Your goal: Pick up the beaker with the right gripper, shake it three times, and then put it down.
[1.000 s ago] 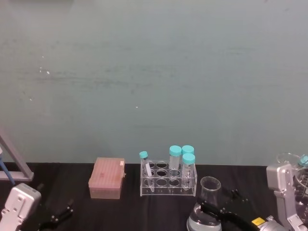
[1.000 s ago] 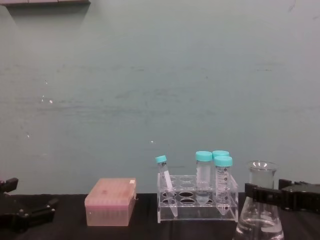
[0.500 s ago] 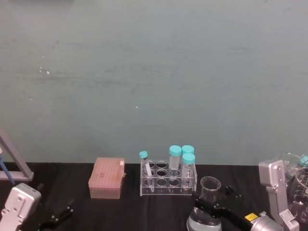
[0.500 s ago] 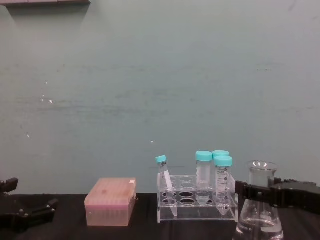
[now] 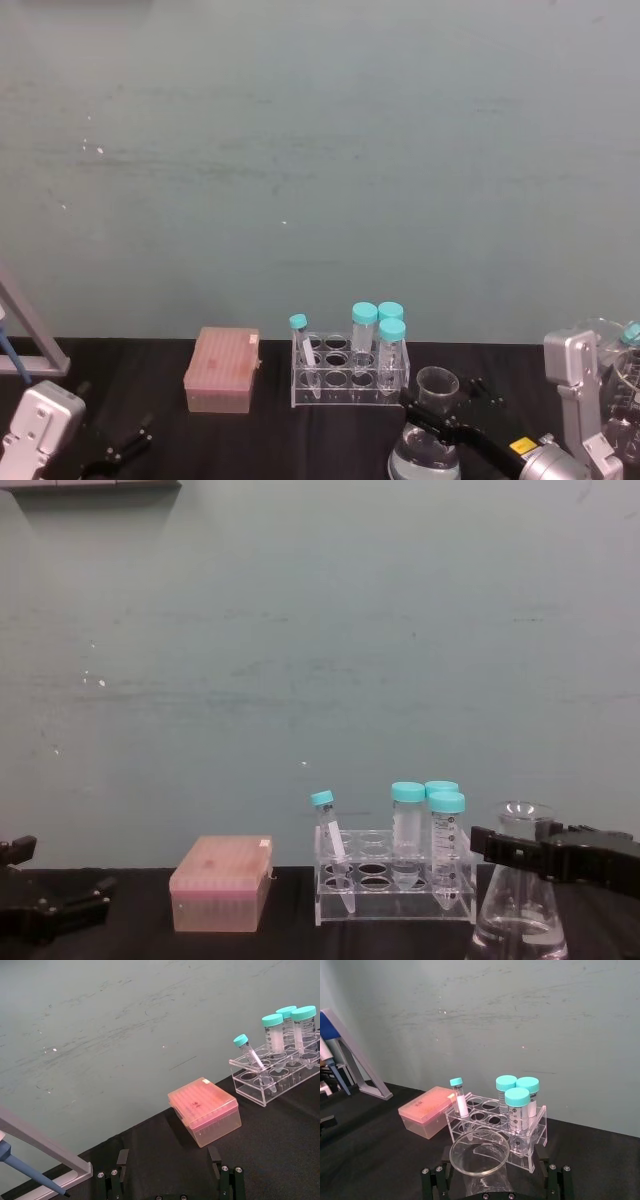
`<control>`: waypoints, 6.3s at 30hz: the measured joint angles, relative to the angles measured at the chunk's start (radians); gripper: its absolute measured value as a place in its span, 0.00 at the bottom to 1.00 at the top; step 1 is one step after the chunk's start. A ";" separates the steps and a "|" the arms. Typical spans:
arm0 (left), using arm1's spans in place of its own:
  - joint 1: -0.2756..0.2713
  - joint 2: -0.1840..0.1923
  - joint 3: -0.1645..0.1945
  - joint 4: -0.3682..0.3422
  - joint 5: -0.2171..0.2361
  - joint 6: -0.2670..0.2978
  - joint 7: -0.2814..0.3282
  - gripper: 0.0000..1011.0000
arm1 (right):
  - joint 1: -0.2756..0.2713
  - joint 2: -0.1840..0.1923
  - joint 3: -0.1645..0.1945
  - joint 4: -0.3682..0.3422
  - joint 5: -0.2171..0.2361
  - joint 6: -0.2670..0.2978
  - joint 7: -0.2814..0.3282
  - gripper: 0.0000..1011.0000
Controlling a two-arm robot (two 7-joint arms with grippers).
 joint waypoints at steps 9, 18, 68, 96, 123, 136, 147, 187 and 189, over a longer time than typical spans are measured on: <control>0.000 0.000 0.000 0.000 0.000 0.000 0.000 0.99 | 0.002 -0.001 -0.003 0.003 -0.013 -0.005 0.004 0.99; 0.000 0.000 0.000 0.000 0.000 0.000 0.000 0.99 | 0.003 0.001 -0.013 0.002 -0.046 -0.014 0.004 0.99; 0.000 0.000 0.000 0.000 0.000 0.000 0.000 0.99 | -0.007 -0.007 0.003 -0.006 -0.066 -0.019 -0.006 0.45; 0.000 0.000 0.000 0.000 0.000 0.000 0.000 0.99 | 0.019 0.041 0.025 -0.093 -0.086 0.046 -0.003 0.45; 0.000 0.000 0.000 0.000 0.000 0.000 0.000 0.99 | -0.055 -0.187 0.284 -0.044 0.575 0.321 0.018 0.45; 0.000 0.000 0.000 0.000 0.000 0.000 0.000 0.99 | -0.003 0.013 0.089 -0.074 0.229 0.122 0.064 0.45; 0.000 0.000 0.000 0.000 0.000 0.000 0.000 0.99 | 0.070 0.234 -0.126 -0.111 -0.494 -0.143 -0.131 0.45; 0.000 0.000 0.000 0.000 0.000 0.000 0.000 0.99 | -0.020 0.016 0.117 -0.093 -0.079 0.050 -0.019 0.45; 0.000 0.000 0.000 0.000 0.000 0.000 0.000 0.99 | -0.023 0.013 0.121 -0.093 -0.059 0.070 -0.022 0.45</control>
